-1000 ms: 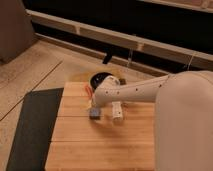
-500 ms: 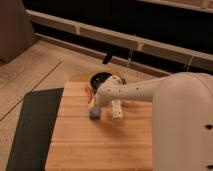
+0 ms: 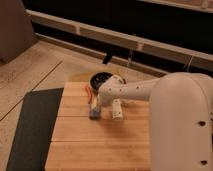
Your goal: Wipe the white sponge on the table
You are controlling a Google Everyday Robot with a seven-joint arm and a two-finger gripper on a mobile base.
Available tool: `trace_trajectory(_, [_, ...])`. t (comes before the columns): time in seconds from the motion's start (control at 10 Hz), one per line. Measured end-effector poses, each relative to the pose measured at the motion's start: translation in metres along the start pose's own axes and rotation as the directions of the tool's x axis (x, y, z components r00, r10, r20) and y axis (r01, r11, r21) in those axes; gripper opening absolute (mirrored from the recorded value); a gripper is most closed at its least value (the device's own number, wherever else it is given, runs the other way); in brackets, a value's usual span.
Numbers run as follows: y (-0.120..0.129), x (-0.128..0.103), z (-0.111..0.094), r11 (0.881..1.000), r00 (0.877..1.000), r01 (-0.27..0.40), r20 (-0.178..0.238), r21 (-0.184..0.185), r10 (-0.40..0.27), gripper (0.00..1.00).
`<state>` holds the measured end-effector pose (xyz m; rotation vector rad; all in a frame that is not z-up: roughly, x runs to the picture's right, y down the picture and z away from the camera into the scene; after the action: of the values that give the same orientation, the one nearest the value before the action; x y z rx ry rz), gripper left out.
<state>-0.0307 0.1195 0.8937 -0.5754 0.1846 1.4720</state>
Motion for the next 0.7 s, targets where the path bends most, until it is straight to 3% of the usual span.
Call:
trace_trajectory(0.2, [0.003, 0.000, 0.007, 1.000, 1.000, -0.002, -0.013, 0.000, 0.002, 0.64])
trace_trajectory(0.3, [0.007, -0.001, 0.011, 1.000, 1.000, 0.001, -0.019, -0.001, -0.001, 0.59])
trace_trajectory(0.7, [0.005, 0.001, 0.015, 1.000, 1.000, -0.009, -0.026, 0.005, 0.009, 0.18])
